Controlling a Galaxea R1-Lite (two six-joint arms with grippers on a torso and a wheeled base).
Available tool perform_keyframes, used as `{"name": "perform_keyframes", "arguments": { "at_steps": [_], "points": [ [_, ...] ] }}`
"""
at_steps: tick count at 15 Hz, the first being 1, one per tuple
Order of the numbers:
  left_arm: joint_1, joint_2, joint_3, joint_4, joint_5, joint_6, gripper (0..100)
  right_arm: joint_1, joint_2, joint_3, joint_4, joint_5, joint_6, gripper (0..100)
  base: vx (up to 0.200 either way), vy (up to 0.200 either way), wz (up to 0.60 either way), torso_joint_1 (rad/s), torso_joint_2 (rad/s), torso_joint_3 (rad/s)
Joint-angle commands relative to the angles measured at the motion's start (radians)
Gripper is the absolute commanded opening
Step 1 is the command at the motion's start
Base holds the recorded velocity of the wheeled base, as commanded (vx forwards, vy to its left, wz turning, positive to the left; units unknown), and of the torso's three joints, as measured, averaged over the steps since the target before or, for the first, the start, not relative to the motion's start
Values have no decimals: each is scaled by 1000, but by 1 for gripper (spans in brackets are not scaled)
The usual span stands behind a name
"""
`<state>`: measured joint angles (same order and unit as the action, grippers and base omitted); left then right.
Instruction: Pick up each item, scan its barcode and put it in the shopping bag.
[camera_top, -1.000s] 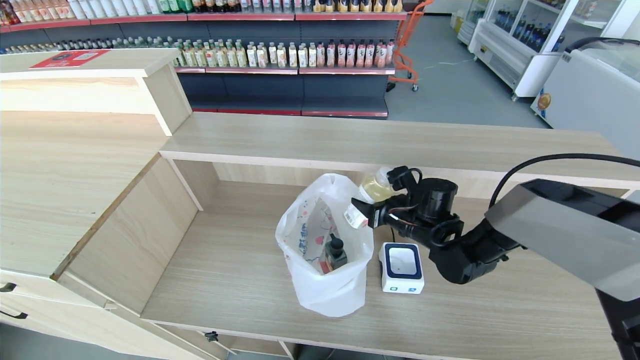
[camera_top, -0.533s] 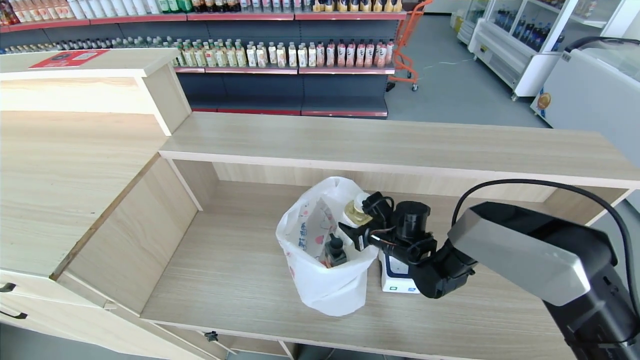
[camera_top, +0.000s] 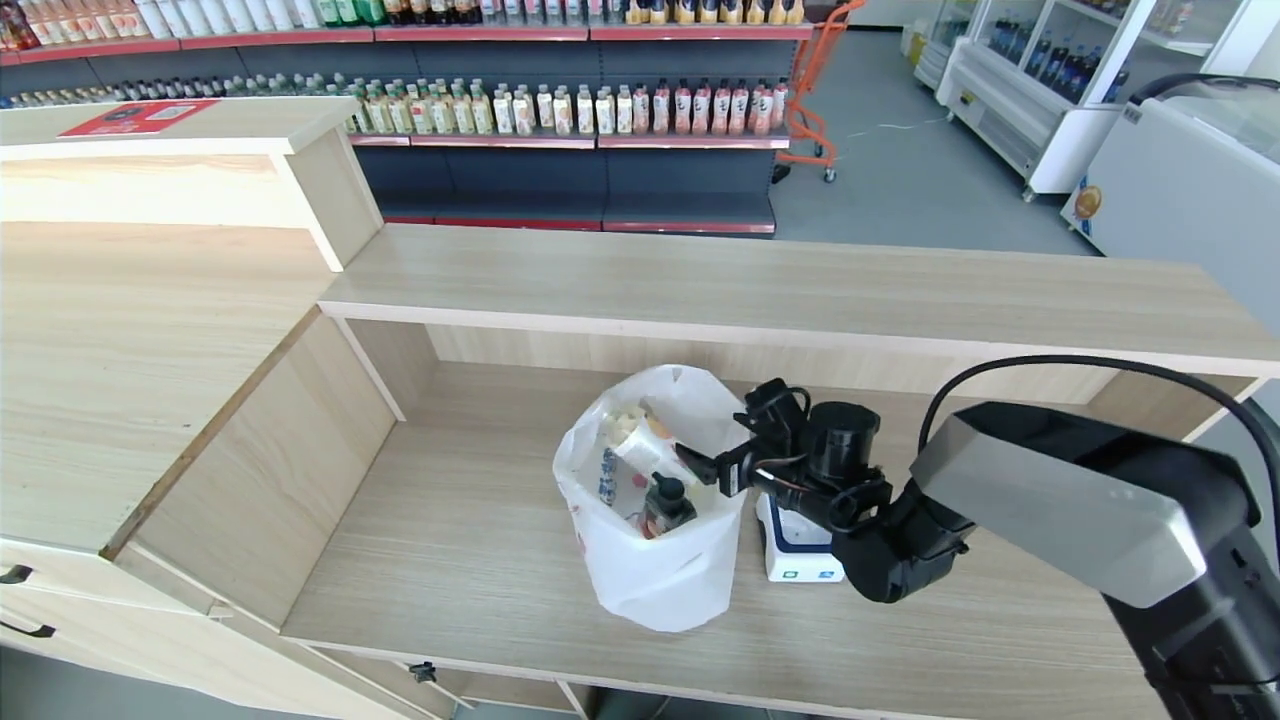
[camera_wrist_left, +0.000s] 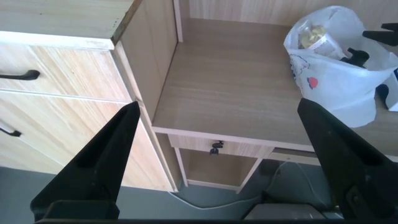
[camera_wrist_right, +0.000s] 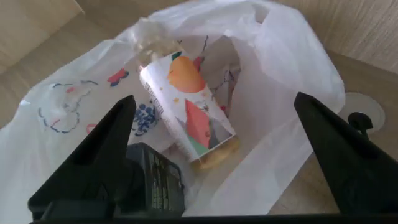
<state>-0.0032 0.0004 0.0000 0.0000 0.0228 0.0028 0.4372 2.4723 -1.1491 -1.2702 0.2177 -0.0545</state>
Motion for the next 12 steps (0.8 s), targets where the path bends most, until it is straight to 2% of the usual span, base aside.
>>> {"name": "perform_keyframes", "arguments": {
  "at_steps": [1, 2, 4, 6, 7, 10, 12],
  "points": [
    [0, 0, 0, 0, 0, 0, 100, -11, -234, 174, 17, -1, 188, 100, 0, 0, 0, 0, 0, 0],
    [0, 0, 0, 0, 0, 0, 100, -38, -440, 328, 77, 0, 308, 100, 0, 0, 0, 0, 0, 0],
    [0, 0, 0, 0, 0, 0, 100, -134, -797, 522, 252, 11, 335, 100, 0, 0, 0, 0, 0, 0],
    [0, 0, 0, 0, 0, 0, 100, -230, -1023, 661, 327, 20, 331, 100, 0, 0, 0, 0, 0, 0],
    [0, 1, 0, 0, 0, 0, 100, -324, -1175, 750, 390, 20, 324, 100, 0, 0, 0, 0, 0, 0],
    [0, 0, -2, 0, 0, 0, 100, -428, -1449, 870, 558, 8, 223, 100, 0, 0, 0, 0, 0, 0],
    [0, 0, 0, 0, 0, 0, 100, -457, -1759, 1023, 758, -12, 151, 100, 0, 0, 0, 0, 0, 0]
  ]
}}
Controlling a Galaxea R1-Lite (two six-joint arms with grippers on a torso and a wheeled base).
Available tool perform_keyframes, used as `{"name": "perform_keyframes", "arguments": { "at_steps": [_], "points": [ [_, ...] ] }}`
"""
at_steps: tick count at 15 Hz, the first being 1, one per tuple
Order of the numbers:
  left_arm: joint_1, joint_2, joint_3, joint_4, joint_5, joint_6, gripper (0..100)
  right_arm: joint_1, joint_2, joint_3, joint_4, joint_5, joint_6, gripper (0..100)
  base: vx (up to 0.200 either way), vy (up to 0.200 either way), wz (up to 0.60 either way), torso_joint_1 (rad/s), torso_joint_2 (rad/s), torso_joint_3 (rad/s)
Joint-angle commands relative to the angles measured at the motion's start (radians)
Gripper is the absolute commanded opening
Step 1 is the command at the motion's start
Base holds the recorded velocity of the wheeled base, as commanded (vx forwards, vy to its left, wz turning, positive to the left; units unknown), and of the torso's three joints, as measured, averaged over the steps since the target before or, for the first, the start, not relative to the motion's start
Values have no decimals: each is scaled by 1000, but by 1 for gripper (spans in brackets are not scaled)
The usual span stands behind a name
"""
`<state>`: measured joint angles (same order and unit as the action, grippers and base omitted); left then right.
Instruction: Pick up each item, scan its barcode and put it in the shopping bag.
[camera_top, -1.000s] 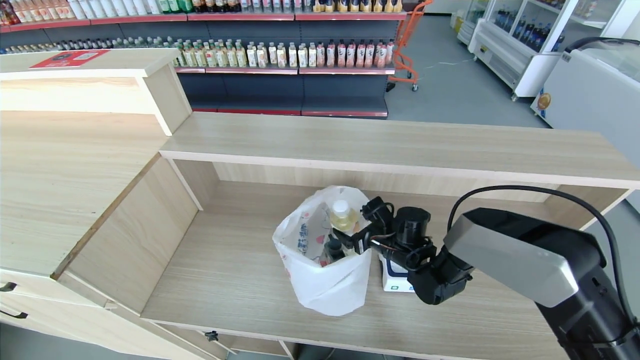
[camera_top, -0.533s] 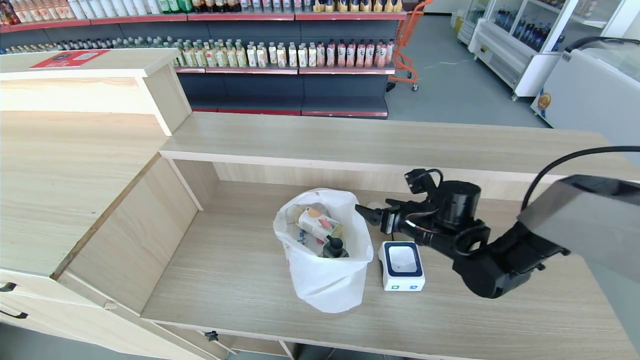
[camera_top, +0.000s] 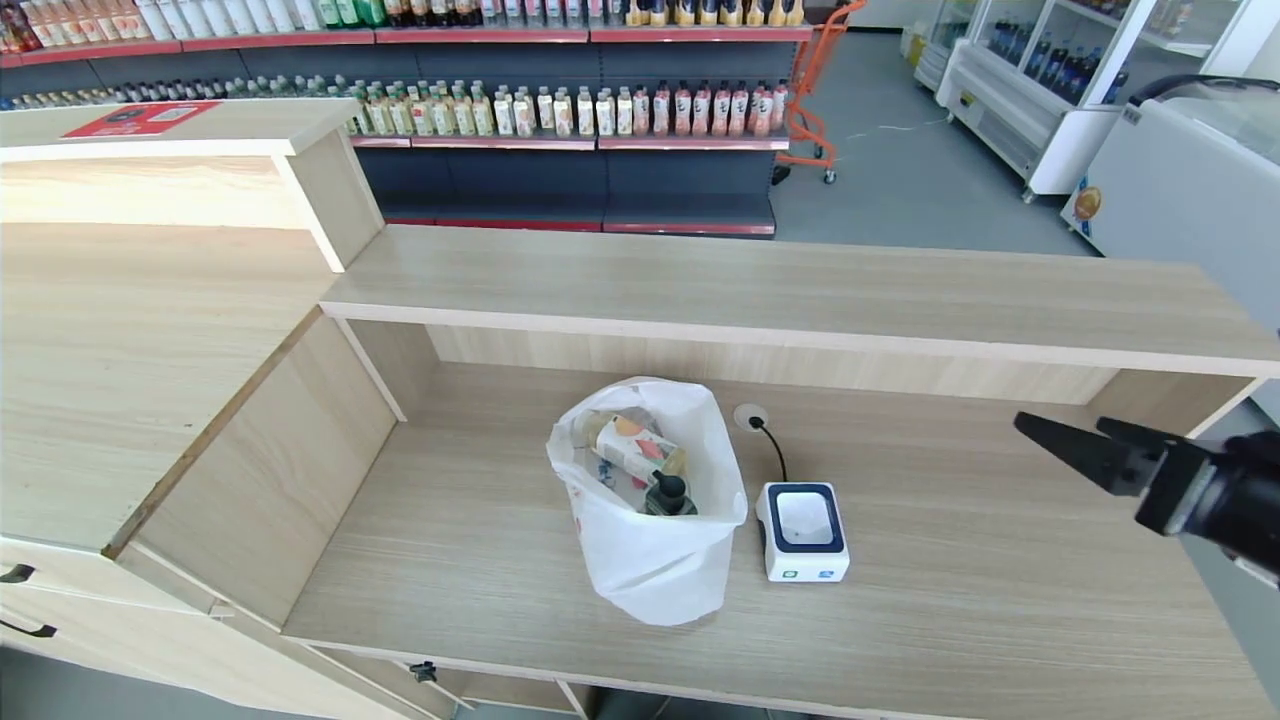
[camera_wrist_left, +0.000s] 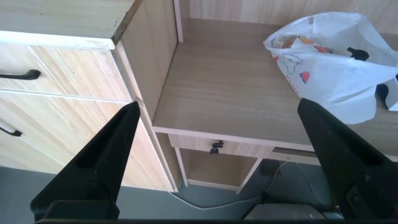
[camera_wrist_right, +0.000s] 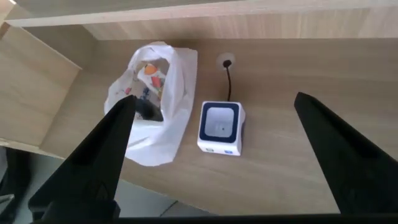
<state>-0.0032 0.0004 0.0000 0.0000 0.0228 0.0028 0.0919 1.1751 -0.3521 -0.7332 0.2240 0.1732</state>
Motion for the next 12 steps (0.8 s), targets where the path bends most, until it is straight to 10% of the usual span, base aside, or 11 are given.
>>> {"name": "perform_keyframes", "arguments": {
  "at_steps": [1, 4, 11, 12],
  "points": [
    [0, 0, 0, 0, 0, 0, 100, -112, -632, 311, 304, -86, -106, 100, 0, 0, 0, 0, 0, 0],
    [0, 0, 0, 0, 0, 0, 100, -107, -1083, 352, 735, -261, -120, 100, 0, 0, 0, 0, 0, 0],
    [0, 0, 0, 0, 0, 0, 100, -95, -1175, 349, 745, -270, -109, 100, 0, 0, 0, 0, 0, 0],
    [0, 0, 0, 0, 0, 0, 100, -95, -1175, 348, 747, -270, -115, 0, 0, 0, 0, 0, 0, 0]
  ]
}}
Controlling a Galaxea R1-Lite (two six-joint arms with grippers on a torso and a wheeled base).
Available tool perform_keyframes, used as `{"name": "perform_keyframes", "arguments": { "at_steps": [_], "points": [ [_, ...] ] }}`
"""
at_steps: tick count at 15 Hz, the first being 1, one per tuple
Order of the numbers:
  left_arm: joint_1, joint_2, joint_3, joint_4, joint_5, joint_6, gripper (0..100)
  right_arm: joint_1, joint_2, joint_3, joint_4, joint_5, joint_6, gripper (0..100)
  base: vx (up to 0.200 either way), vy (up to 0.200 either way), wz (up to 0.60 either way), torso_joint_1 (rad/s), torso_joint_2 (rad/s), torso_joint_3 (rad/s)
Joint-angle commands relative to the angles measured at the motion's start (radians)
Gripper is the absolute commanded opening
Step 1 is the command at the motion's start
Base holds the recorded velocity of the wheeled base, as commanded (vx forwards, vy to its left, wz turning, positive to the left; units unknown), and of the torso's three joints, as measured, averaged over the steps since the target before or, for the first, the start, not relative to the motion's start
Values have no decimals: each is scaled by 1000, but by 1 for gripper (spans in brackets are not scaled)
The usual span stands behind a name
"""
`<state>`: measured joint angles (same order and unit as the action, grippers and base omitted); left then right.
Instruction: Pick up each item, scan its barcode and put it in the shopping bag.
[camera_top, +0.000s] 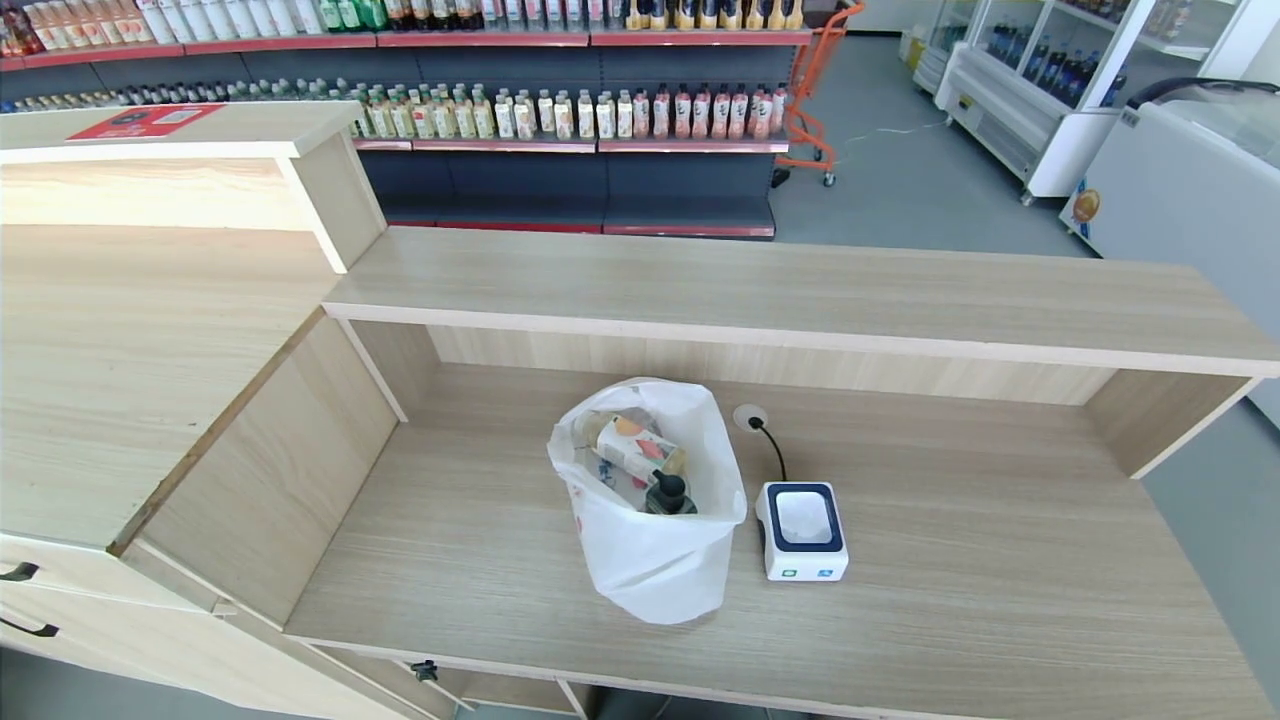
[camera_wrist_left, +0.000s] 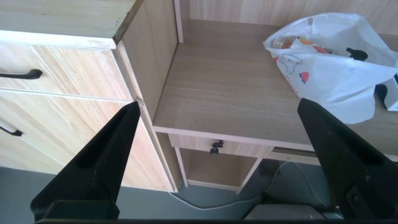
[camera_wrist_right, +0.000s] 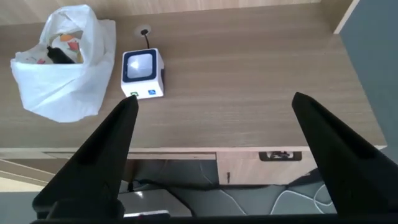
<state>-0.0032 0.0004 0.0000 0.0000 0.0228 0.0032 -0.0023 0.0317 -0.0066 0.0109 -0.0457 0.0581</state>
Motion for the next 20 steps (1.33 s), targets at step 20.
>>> {"name": "perform_keyframes", "arguments": {
  "at_steps": [20],
  "points": [
    [0, 1, 0, 0, 0, 3, 100, -1, -32, 2, 1, -2, 5, 0, 0, -40, 0, 1, 0, 1]
  ]
}}
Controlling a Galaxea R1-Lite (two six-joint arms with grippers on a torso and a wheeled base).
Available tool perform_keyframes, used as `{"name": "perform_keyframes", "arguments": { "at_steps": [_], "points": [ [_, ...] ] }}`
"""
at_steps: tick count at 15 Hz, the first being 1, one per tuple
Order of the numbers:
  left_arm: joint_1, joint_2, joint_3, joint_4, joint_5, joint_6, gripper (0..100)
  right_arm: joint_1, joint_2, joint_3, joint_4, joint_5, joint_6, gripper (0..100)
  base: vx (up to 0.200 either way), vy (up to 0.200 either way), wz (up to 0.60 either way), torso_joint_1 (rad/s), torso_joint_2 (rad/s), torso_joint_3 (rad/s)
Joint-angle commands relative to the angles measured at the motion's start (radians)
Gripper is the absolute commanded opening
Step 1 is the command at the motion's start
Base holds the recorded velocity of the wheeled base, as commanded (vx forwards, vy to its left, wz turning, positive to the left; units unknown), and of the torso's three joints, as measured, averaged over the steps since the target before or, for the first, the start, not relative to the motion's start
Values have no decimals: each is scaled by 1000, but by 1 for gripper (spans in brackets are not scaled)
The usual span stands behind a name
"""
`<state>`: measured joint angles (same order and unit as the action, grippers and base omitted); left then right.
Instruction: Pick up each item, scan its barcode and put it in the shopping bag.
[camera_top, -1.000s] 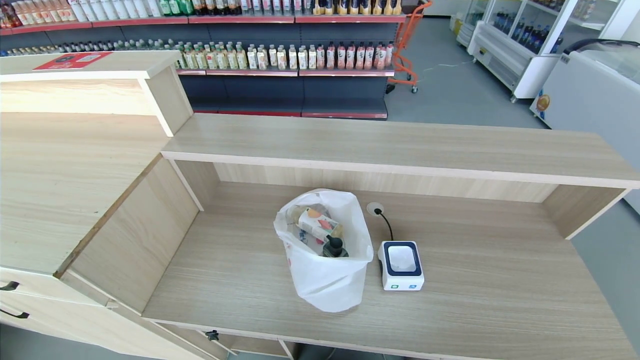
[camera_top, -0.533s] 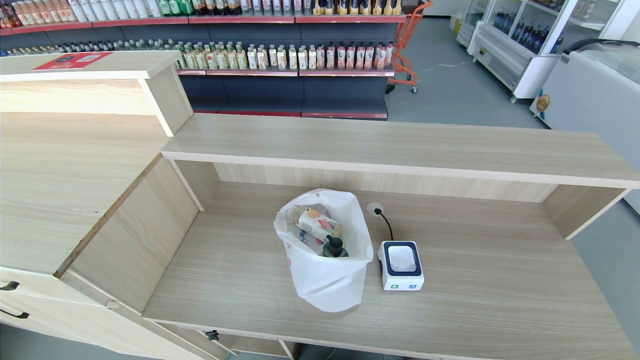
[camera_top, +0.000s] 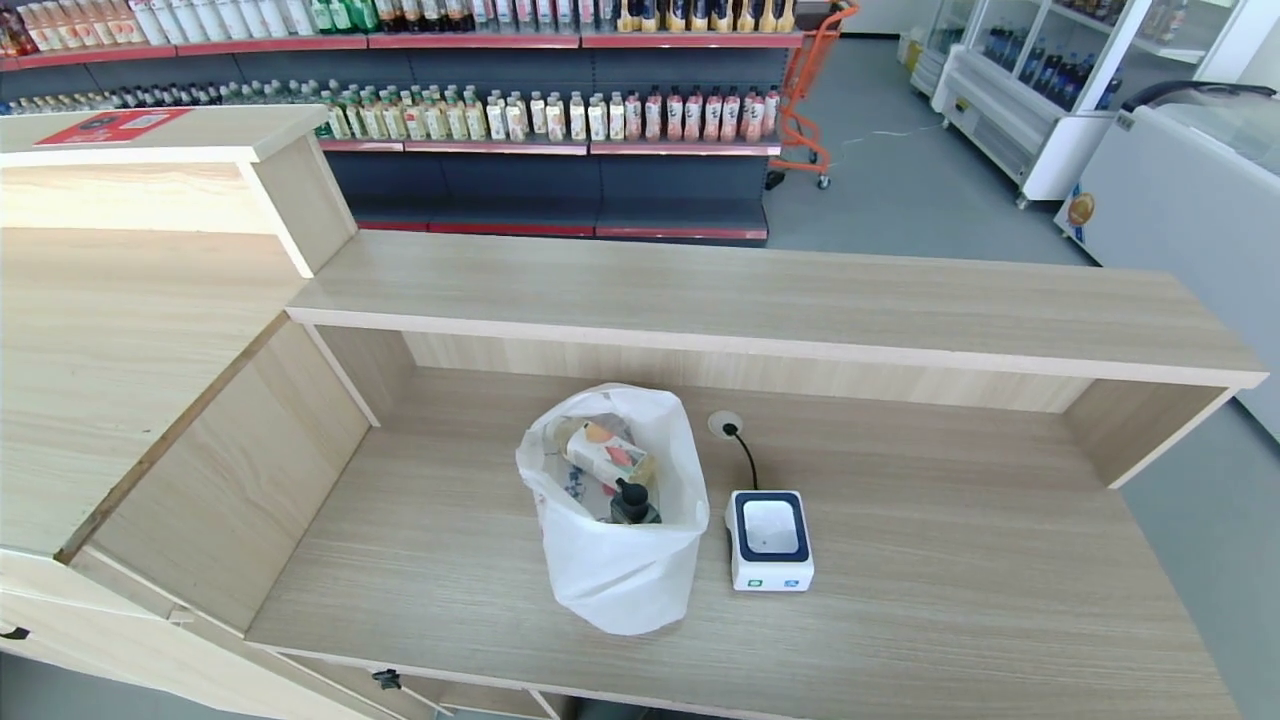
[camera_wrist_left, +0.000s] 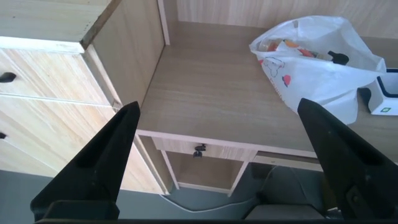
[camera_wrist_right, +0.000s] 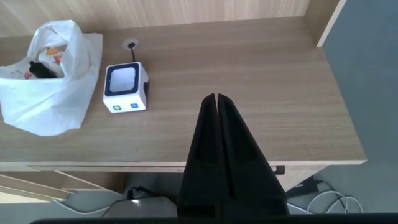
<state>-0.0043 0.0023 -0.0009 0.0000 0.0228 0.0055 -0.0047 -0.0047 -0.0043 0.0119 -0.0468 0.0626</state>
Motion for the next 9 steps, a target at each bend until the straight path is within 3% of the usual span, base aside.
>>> {"name": "perform_keyframes", "arguments": {
  "at_steps": [1, 9],
  "points": [
    [1, -1, 1, 0, 0, -1, 100, 2, 5, 1, 0, 1, 0, 0, 0, 0, 0, 0, 0, 0],
    [1, -1, 1, 0, 0, -1, 100, 2, 5, 0, 0, 1, 0, 0, 0, 0, 0, 0, 0, 0]
  ]
}}
